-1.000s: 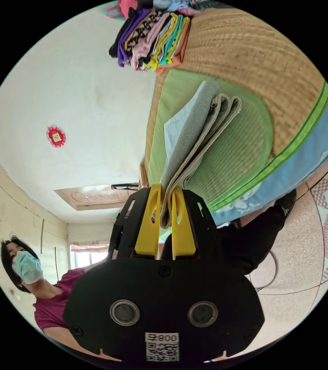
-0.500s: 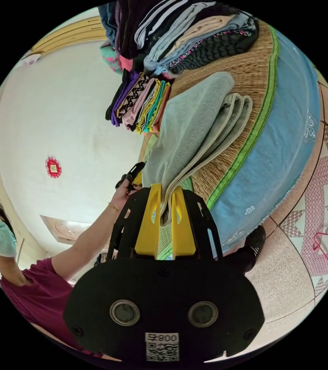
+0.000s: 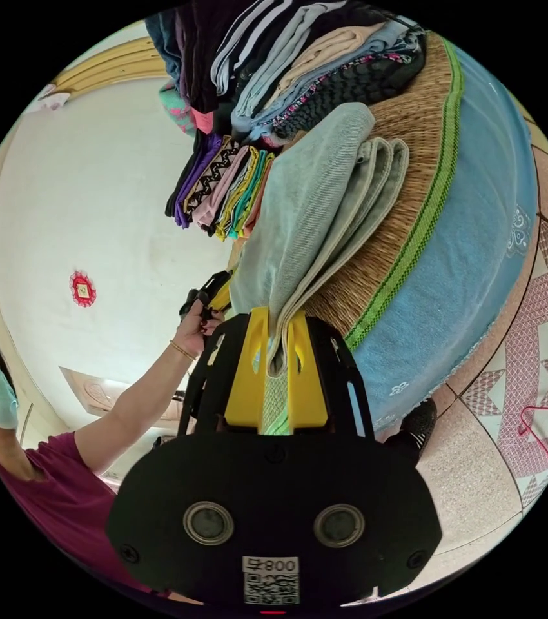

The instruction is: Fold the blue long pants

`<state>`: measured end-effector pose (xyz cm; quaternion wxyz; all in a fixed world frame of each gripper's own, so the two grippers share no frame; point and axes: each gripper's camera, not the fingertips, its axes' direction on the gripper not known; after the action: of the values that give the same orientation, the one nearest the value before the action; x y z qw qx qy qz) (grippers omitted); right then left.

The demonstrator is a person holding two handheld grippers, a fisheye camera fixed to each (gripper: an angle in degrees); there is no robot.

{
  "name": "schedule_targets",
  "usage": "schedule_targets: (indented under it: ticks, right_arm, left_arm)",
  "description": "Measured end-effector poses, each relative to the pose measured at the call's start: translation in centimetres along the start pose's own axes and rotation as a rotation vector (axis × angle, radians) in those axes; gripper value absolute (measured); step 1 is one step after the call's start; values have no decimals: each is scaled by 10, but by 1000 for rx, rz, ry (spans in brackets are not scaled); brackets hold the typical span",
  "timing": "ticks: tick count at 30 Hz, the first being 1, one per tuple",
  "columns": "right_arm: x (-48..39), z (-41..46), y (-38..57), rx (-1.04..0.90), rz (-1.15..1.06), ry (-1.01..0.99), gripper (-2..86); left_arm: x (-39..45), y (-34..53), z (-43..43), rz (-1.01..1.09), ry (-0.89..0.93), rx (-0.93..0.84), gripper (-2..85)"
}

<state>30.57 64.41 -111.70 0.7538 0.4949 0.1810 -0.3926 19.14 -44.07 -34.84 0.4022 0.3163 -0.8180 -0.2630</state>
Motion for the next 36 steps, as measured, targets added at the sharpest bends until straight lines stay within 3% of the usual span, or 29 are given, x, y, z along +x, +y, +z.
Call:
schedule_targets:
  ticks: [6, 13, 17, 20, 23, 28, 32, 36]
  right_arm:
    - [0, -10, 21, 4, -28, 18, 41]
    - [-32, -46, 53, 88, -92, 89, 5]
    - [-80, -27, 42, 94, -230, 201, 1]
    - [-99, 27, 29, 10, -333, 351, 0]
    - [-90, 78, 30, -64, -378, 500, 0]
    - [-93, 75, 29, -53, -353, 447, 0]
    - [-117, 58, 5, 53, -442, 500, 0]
    - [-100, 68, -48, 84, -427, 628, -1]
  left_arm:
    - [27, -5, -63, 29, 13, 24, 33]
    - [125, 1, -127, 269, -126, 160, 4]
    - [173, -15, -111, 386, -216, 62, 2]
    - [177, -25, -91, 403, -359, -40, 1]
    - [175, -26, -106, 387, -321, -11, 0]
    - [199, -14, -143, 412, -303, 6, 1]
    - [212, 9, -161, 472, -364, 20, 1]
    - [195, 9, -169, 377, -326, 22, 0]
